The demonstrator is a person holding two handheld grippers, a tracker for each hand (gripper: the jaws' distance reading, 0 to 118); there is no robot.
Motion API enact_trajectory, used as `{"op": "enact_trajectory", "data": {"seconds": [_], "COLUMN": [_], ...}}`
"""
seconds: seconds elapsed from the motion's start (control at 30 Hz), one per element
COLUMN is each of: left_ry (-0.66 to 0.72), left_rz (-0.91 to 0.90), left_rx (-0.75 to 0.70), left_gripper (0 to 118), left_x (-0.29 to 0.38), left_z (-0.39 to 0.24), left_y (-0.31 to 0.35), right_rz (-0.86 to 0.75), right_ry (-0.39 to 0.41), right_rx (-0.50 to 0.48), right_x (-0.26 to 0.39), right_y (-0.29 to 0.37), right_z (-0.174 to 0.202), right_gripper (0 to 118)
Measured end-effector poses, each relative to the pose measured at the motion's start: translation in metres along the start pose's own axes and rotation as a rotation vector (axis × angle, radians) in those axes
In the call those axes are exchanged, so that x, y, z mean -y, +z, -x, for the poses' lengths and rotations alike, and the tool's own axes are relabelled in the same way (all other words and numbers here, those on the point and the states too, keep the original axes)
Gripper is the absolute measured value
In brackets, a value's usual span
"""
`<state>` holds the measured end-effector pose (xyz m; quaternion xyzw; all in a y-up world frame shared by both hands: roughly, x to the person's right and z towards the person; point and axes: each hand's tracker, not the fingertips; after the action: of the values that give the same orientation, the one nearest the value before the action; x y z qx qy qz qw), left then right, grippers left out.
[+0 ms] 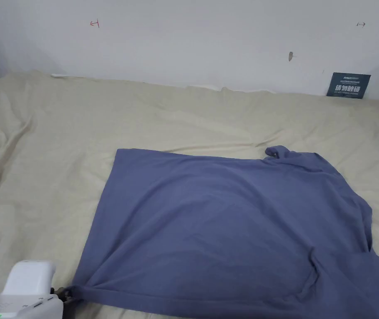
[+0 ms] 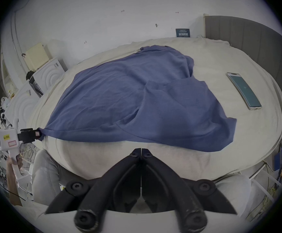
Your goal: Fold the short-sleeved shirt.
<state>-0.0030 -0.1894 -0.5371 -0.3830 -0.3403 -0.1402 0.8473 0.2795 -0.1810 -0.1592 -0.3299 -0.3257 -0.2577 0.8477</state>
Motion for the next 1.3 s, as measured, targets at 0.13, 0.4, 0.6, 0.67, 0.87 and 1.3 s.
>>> {"op": "enact_trajectory", "data": {"seconds": [0.13,0.4,0.6,0.67,0.87,1.3], "left_ry": [-0.005,-0.021,-0.025,-0.026,-0.026,-0.034], "left_rz": [-0.004,-0.006,0.012,0.020,0.039,0.032], "left_rx": [-0.003,-0.027,-0.037,-0.044,-0.057,-0.066], "left_gripper": [5,5,5,5,5,5], "left_x": [-0.002,-0.005,-0.007,-0.007,-0.006,-0.018], "left_z": [-0.003,-0.016,-0.019,-0.020,-0.020,-0.018], "left_y": [0.007,0.014,0.013,0.012,0.009,0.014], "right_rz": [-0.021,-0.057,-0.052,-0.041,-0.016,-0.027], "right_ry": [-0.035,-0.128,-0.167,-0.140,-0.053,-0.030], "right_rx": [0.011,0.168,0.191,0.194,0.166,0.166], "right_x": [0.001,0.006,-0.002,-0.009,-0.033,-0.048], "right_y": [0.009,0.024,0.015,0.010,-0.014,-0.003], "right_z": [-0.019,-0.071,-0.102,-0.100,-0.089,-0.085], "right_gripper": [1,99,99,99,0,1]}}
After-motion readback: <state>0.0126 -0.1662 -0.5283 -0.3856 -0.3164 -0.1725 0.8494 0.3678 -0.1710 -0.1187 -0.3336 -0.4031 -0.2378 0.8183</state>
